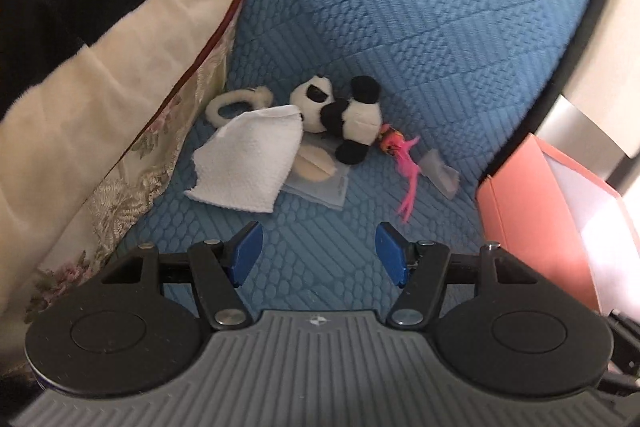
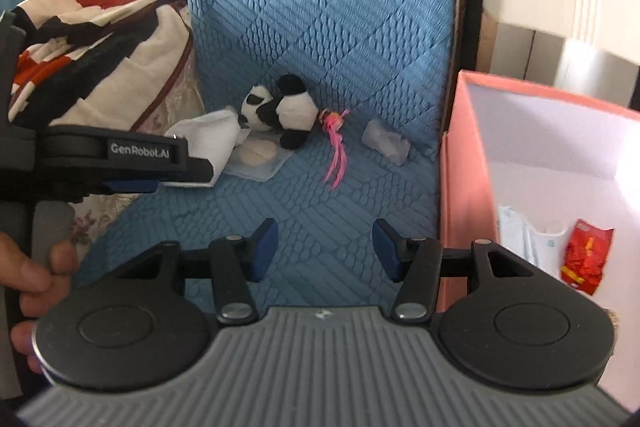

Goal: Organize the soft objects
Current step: 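Move both open tools toward the tissue and pink bird on the cushion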

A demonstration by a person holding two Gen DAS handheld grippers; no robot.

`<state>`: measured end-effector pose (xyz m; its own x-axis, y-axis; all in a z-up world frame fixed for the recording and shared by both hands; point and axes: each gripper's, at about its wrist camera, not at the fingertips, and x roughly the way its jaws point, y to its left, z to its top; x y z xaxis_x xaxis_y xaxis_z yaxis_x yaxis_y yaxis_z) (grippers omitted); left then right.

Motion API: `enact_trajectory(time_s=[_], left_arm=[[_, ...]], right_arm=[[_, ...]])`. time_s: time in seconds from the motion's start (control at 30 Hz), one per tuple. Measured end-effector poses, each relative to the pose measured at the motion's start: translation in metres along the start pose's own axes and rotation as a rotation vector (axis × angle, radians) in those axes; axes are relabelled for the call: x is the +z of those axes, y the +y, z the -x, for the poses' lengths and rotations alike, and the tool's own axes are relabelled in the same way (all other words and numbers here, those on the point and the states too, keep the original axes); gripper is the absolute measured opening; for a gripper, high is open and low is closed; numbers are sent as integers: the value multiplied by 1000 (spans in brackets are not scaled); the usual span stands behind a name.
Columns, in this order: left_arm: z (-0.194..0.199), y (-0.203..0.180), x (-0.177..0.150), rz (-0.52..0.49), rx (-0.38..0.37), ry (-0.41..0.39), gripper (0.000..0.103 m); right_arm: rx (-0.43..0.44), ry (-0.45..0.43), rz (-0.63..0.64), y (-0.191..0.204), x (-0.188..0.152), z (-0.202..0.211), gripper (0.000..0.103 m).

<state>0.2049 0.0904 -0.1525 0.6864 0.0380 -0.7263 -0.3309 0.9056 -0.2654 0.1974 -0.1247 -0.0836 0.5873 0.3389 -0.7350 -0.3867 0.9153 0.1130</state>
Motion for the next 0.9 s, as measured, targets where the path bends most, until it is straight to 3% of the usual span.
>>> enact_trajectory(time_s=[0.2,0.9], left_arm=[[-15,1,11,31,18,11,68],[-78,23,46,115,101,140,68]], right_arm=[[34,57,-11,-4,8,-29,55],[67,80,20,-20,62,-129,53]])
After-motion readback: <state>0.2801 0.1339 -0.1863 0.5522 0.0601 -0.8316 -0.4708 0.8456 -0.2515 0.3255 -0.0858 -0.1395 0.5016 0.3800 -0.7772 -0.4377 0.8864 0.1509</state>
